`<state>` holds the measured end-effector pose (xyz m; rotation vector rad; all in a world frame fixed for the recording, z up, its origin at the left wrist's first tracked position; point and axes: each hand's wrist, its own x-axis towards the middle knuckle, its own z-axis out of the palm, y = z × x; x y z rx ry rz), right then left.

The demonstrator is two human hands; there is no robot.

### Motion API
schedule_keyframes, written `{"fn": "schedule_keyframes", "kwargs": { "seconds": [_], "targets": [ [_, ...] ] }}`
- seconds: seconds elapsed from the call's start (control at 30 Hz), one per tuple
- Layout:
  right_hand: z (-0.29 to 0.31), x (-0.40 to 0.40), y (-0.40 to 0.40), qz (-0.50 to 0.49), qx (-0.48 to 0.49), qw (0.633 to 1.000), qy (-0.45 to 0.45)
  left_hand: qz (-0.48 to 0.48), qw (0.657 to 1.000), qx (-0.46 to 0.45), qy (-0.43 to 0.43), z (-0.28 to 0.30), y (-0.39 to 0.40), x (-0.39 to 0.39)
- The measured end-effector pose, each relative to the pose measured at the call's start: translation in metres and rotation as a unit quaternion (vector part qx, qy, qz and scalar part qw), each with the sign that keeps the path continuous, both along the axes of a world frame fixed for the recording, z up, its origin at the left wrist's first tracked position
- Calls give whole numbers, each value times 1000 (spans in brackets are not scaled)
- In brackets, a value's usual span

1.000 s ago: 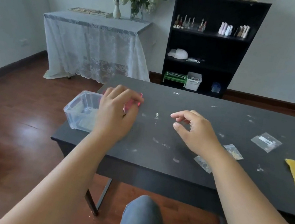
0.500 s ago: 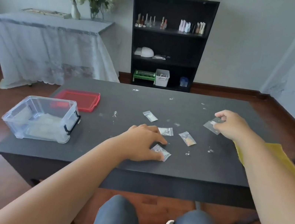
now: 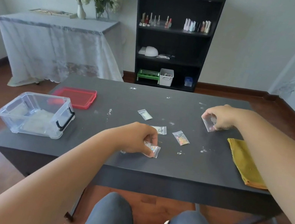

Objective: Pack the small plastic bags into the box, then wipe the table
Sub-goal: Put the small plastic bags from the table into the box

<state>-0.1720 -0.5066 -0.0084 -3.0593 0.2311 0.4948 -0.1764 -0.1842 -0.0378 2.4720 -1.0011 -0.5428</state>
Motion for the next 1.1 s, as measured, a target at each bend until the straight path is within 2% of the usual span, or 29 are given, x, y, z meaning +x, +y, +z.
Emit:
{"fn": "schedule_keyframes", "kwargs": {
  "seconds": [0.13, 0.37, 0.6, 0.77, 0.9, 1.03, 1.1],
  "targets": [
    [4, -1, -5, 14, 37, 999, -25, 26, 999, -27, -2, -2, 4, -3],
    [27, -13, -1, 49, 113, 984, -125, 78, 991, -110, -23, -5, 28, -8],
    [61, 0, 90, 127, 214, 937, -247, 128, 976, -155, -85, 18, 76, -10],
    [74, 20, 176, 178, 301, 883, -312, 210, 941, -192, -184, 39, 124, -11],
    [73, 32, 249, 212, 369, 841, -334, 290, 892, -224, -265, 49, 167, -17],
    [57, 44, 315, 192, 451, 814, -311, 330, 853, -229, -333, 48, 208, -23],
    [45, 51, 345, 178, 474, 813, -288, 341, 838, -220, -365, 45, 224, -24]
  ]
}}
